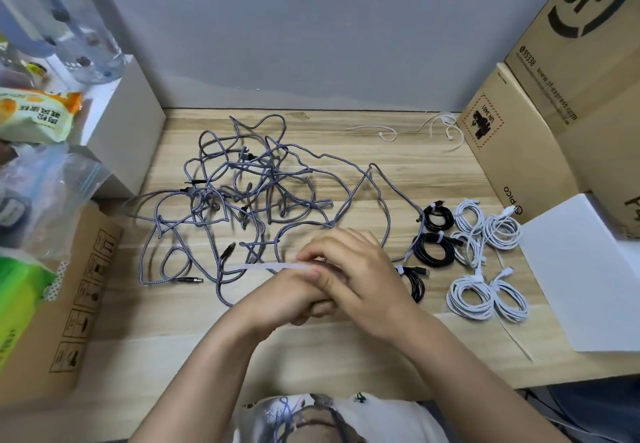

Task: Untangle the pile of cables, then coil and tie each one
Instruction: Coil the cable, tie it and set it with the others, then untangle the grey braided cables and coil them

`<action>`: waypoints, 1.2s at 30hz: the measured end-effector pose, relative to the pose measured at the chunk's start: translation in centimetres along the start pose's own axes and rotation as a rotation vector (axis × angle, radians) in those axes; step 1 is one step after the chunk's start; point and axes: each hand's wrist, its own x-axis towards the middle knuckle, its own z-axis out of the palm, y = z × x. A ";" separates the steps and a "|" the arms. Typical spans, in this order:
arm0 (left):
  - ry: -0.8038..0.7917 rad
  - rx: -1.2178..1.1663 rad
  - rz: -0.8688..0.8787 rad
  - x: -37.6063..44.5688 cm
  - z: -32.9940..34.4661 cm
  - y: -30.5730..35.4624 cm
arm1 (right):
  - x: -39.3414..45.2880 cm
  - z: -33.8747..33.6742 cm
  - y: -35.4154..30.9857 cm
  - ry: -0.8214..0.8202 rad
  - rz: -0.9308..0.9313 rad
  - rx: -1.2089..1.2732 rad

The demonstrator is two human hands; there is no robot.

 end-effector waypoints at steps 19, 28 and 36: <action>0.054 0.948 -0.287 3.3 0.1 -10.0 | -11.5 4.4 11.4 0.013 0.727 0.270; 0.220 1.086 -0.350 3.0 -2.2 -11.2 | -12.8 2.4 14.5 0.164 0.752 -0.143; 0.376 0.895 -0.285 3.7 -3.6 -10.9 | -11.1 1.3 14.9 0.496 0.980 -0.301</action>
